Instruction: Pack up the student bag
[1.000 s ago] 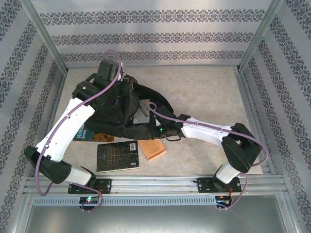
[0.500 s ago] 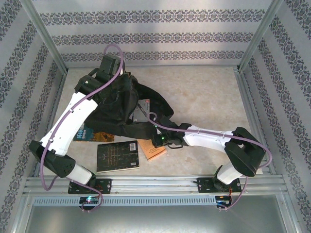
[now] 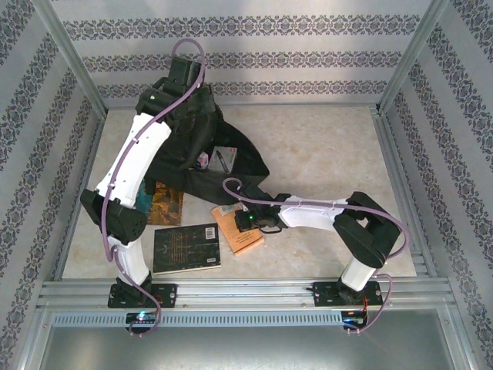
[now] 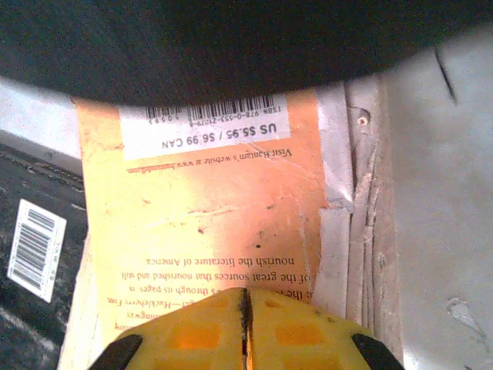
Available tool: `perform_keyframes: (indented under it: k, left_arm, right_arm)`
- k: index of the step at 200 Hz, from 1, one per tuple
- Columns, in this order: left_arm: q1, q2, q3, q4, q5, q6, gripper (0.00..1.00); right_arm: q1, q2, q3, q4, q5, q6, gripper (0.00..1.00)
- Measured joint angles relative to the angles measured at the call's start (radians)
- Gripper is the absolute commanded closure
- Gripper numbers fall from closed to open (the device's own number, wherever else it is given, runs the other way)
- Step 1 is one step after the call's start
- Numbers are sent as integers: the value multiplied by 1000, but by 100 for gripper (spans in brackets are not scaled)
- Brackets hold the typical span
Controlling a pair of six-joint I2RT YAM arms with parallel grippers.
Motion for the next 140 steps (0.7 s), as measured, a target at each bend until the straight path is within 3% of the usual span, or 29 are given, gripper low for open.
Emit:
perform_keyframes:
  k: [103,140]
  left_arm:
    - [41,53,-66,97,121,-37,100]
    - [42,51,-138,124,149,-70,96]
  right_arm:
    - [1,24,37,-48,35,8,94]
    - [-13,-57,-56,-34,58,23,90]
